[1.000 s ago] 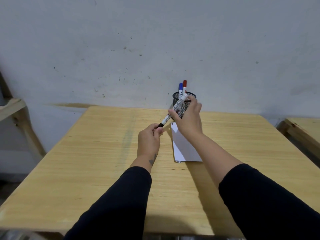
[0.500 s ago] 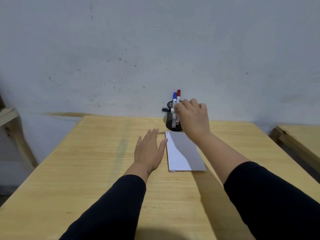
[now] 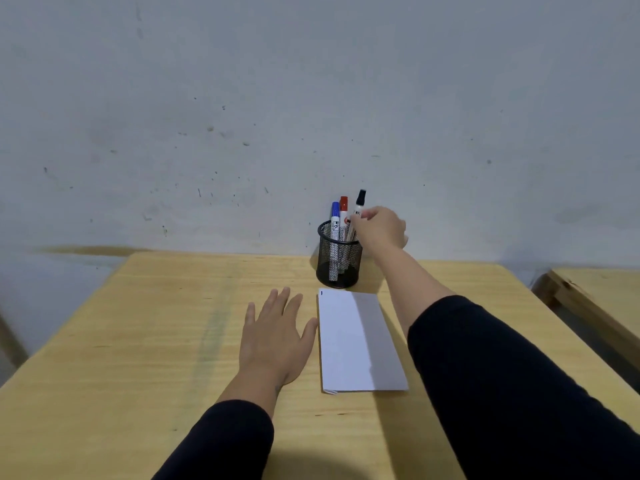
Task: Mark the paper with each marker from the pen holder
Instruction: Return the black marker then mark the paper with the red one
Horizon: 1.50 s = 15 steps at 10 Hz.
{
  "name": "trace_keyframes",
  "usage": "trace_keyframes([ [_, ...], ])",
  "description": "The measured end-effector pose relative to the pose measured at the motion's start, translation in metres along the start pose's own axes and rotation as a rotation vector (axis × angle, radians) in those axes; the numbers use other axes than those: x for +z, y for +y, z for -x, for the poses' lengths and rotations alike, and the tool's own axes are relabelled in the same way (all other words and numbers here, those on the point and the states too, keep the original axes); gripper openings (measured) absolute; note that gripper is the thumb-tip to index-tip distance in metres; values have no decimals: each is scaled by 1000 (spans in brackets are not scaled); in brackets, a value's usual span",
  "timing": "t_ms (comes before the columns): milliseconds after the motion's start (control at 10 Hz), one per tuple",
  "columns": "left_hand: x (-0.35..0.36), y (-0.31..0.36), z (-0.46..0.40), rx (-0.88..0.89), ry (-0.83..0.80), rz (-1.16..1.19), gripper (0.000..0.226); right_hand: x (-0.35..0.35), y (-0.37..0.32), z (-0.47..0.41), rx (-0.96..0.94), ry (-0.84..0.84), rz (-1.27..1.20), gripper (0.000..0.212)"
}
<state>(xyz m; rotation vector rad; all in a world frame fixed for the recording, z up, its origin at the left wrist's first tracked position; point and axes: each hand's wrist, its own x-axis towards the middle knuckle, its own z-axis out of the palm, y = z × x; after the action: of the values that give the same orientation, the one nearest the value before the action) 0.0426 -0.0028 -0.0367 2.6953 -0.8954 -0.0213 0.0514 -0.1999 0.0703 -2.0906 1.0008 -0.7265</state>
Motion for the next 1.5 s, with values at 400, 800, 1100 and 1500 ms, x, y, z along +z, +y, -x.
trace_keyframes([
  [400, -1, 2, 1, -5, 7, 5, 62, 9, 0, -2, 108, -79, -86, 37],
  [800, -4, 3, 3, -8, 5, 3, 62, 12, -16, -10, -268, 125, 422, 24],
  [1100, -2, 3, 2, -13, 10, 5, 62, 28, -18, -8, -171, 175, 544, 29],
  [1500, -2, 2, 2, -8, -1, 9, 62, -22, -51, -3, -257, 200, -227, 26],
])
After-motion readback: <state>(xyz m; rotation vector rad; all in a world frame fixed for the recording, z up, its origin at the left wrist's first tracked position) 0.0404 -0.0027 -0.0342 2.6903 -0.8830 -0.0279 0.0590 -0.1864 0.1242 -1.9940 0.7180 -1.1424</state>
